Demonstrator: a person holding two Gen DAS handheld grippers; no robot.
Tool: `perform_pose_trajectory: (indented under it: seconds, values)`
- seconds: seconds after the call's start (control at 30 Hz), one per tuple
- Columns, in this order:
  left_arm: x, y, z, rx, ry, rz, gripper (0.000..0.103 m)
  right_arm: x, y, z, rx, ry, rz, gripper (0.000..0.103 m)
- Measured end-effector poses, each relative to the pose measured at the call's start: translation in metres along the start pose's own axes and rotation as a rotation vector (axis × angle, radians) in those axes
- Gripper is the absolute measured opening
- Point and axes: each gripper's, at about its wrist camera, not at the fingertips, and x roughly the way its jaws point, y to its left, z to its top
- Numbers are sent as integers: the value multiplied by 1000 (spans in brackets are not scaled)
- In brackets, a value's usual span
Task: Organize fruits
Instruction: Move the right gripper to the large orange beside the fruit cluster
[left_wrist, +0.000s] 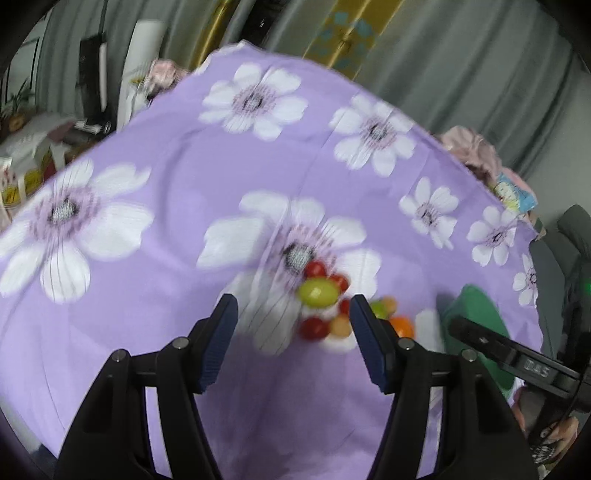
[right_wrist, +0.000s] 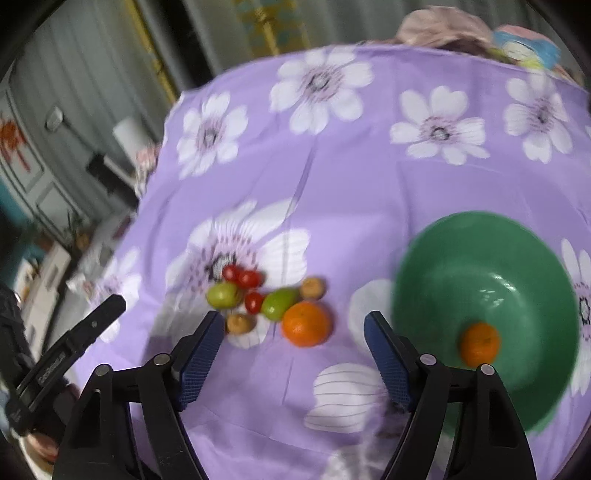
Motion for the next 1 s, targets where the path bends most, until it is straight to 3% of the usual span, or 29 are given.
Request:
perform_pose_trajectory:
  seconds: [0.13, 0.3, 0.77, 0.87, 1.0]
  values:
    - [13, 3, -14, 22, 87, 19, 62, 34, 11, -8, -41, 51, -113, 74]
    - [16, 4, -24, 56, 116, 11, 62, 50, 15, -14, -94, 55, -226, 68]
    - [23, 1, -26, 49, 167, -18, 63, 77, 8, -21, -70, 110, -210, 68]
    - [21, 1, -25, 41, 169, -22, 63, 82, 6, -23, -57, 130, -171, 48]
    - [18, 0, -23, 56, 158, -15, 63, 75, 12, -26, -78, 124, -156, 41]
